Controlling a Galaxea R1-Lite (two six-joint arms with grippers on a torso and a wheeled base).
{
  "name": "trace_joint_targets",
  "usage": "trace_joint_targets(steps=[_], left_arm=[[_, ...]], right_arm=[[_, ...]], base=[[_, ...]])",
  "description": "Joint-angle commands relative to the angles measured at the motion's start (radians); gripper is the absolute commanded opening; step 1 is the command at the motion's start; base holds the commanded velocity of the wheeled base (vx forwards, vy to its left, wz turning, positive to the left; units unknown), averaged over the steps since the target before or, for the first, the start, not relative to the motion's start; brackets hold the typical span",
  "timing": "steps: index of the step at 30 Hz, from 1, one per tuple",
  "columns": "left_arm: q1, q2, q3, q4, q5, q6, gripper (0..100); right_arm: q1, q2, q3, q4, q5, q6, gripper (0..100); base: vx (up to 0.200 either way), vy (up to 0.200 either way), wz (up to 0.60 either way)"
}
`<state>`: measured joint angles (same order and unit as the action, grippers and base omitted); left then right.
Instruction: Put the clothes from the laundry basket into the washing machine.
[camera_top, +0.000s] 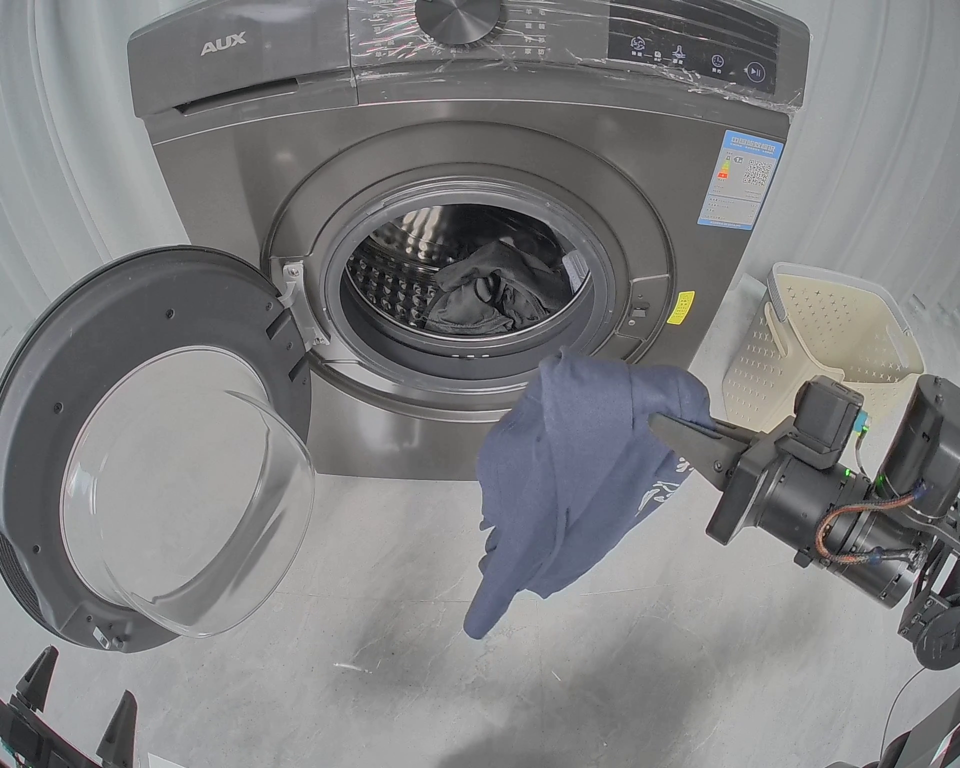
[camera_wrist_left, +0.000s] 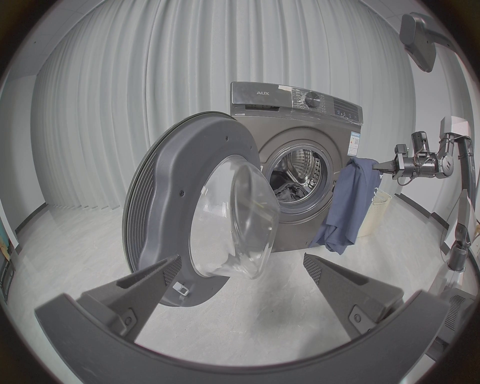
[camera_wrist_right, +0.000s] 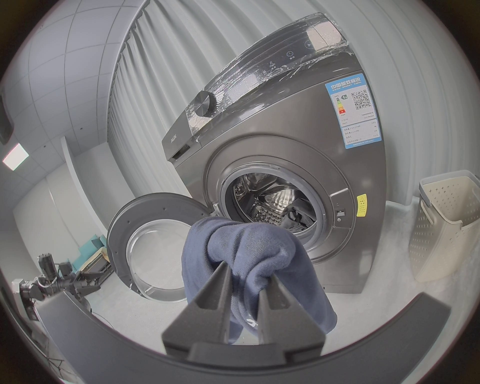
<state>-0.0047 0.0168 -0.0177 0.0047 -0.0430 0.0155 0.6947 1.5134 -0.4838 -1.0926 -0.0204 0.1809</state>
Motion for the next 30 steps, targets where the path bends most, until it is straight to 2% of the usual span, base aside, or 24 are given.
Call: trace_joint_targets(steps=[1, 8, 11, 13, 16, 21, 23, 25, 27, 30], left_arm=[[0.0, -0.012, 0.016, 0.0, 0.0, 0.0, 100], [0.002, -0.012, 0.016, 0.0, 0.0, 0.001, 100], [0.002, -0.014, 0.016, 0.0, 0.0, 0.001, 100], [0.002, -0.014, 0.016, 0.0, 0.0, 0.001, 100], [0.002, -0.014, 0.016, 0.0, 0.0, 0.003, 100], [0.005, -0.015, 0.016, -0.002, 0.0, 0.003, 100], [0.005, -0.017, 0.018, -0.011, -0.003, 0.021, 100], [0.005, -0.017, 0.007, -0.037, -0.003, 0.024, 100], [0.006, 0.009, -0.127, -0.092, -0.078, 0.017, 100], [-0.006, 0.117, -0.214, -0.08, -0.239, 0.014, 100]], right_arm=[[0.011, 0.005, -0.015, 0.0, -0.006, 0.011, 0], [0.022, 0.044, -0.038, -0.001, -0.006, 0.012, 0], [0.034, 0.065, -0.067, -0.004, 0.0, 0.014, 0], [0.066, 0.091, -0.108, -0.038, 0.0, 0.037, 0], [0.071, 0.142, -0.134, -0.09, -0.006, 0.055, 0], [0.062, 0.215, -0.167, -0.125, -0.012, 0.055, 0], [0.062, 0.231, -0.18, -0.133, -0.035, 0.055, 0], [0.062, 0.232, -0.188, -0.138, -0.056, 0.055, 0], [0.062, 0.234, -0.196, -0.138, -0.062, 0.055, 0], [0.063, 0.235, -0.2, -0.138, -0.062, 0.055, 0]], base=[[0.0, 0.0, 0.0], [0.0, -0.171, 0.0], [0.0, 0.0, 0.0], [0.0, 0.0, 0.0], [0.0, 0.0, 0.0], [0.0, 0.0, 0.0], [0.0, 0.0, 0.0], [0.0, 0.0, 0.0], [0.0, 0.0, 0.0], [0.0, 0.0, 0.0]])
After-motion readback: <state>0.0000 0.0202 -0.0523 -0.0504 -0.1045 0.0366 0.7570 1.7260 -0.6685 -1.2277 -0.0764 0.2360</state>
